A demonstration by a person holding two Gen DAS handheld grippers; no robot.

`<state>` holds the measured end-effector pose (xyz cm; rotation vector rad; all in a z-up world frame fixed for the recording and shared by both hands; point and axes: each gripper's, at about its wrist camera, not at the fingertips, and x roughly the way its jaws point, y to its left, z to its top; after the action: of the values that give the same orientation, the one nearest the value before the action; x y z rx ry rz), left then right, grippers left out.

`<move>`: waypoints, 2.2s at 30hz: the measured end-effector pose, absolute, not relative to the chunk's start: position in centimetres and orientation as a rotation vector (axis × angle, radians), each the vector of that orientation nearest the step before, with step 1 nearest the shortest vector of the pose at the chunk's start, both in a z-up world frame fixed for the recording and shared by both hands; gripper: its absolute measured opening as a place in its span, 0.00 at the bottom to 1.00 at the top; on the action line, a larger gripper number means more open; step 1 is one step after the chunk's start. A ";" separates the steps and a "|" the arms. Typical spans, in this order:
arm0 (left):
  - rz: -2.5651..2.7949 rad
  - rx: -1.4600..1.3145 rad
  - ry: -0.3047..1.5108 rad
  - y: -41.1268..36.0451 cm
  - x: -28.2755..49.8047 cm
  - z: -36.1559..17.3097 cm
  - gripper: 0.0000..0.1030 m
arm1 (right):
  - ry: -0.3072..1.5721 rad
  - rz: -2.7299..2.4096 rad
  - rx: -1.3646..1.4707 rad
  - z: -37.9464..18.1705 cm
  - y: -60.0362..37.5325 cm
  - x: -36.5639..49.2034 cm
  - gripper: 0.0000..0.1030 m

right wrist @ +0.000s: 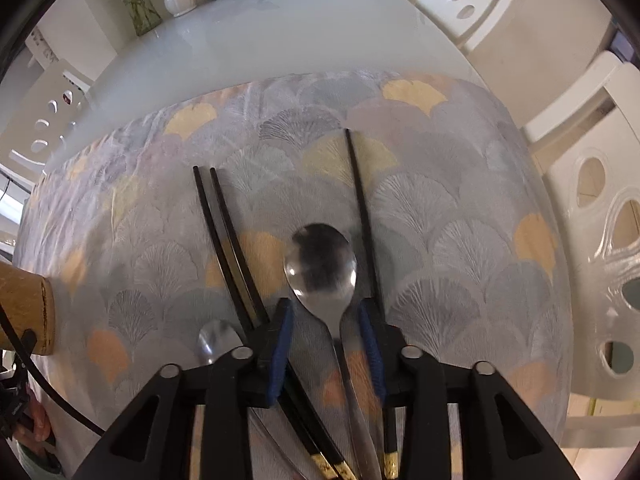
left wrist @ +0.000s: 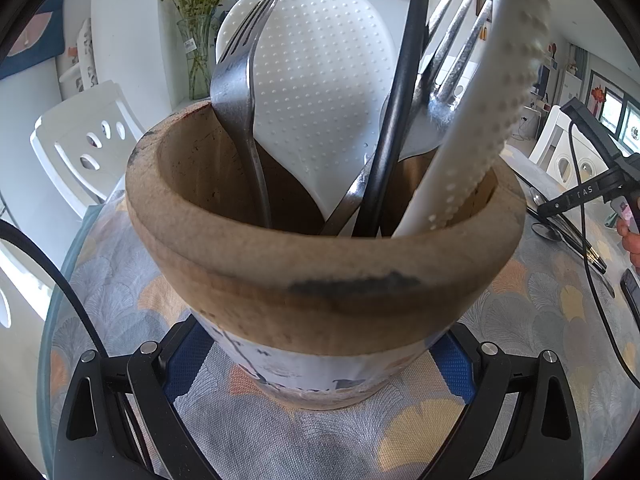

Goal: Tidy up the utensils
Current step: 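Close the right gripper on the metal spoon and lift it, then lower the spoon into the cork holder and open the right gripper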

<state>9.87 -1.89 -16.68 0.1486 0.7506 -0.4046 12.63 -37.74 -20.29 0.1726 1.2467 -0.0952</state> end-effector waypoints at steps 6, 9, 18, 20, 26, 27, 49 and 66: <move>-0.405 0.149 0.751 -1.9 9.9 -16.7 0.93 | 1.227 -0.099 0.141 -20.4 -37.3 13.7 0.45; -0.405 0.149 0.751 -1.9 9.9 -16.7 0.93 | 1.190 -0.082 0.131 -20.5 -37.4 13.8 0.45; -0.405 0.149 0.751 -1.9 9.9 -16.7 0.93 | 1.068 -0.041 0.168 -19.7 -37.8 12.5 0.35; -0.405 0.148 0.751 -1.9 9.9 -16.7 0.93 | 1.031 -0.047 0.161 -18.4 -37.6 11.6 0.35; -0.403 0.151 0.749 -1.9 9.9 -16.7 0.93 | 0.906 -0.052 0.104 -13.2 -36.3 7.5 0.35; -0.403 0.152 0.749 -1.9 9.9 -16.7 0.93 | 0.887 -0.052 0.094 -12.4 -36.1 6.8 0.35; -0.404 0.150 0.747 -1.7 9.8 -16.6 0.93 | 0.540 0.139 0.125 4.0 -29.7 4.3 0.35; -0.382 0.183 0.718 -2.1 9.3 -16.4 0.93 | 0.376 0.537 0.140 13.9 -18.0 5.4 0.35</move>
<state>9.28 -2.08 -16.41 0.1832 0.7185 -0.3820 5.41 -18.04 13.95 0.1405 0.3763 0.5372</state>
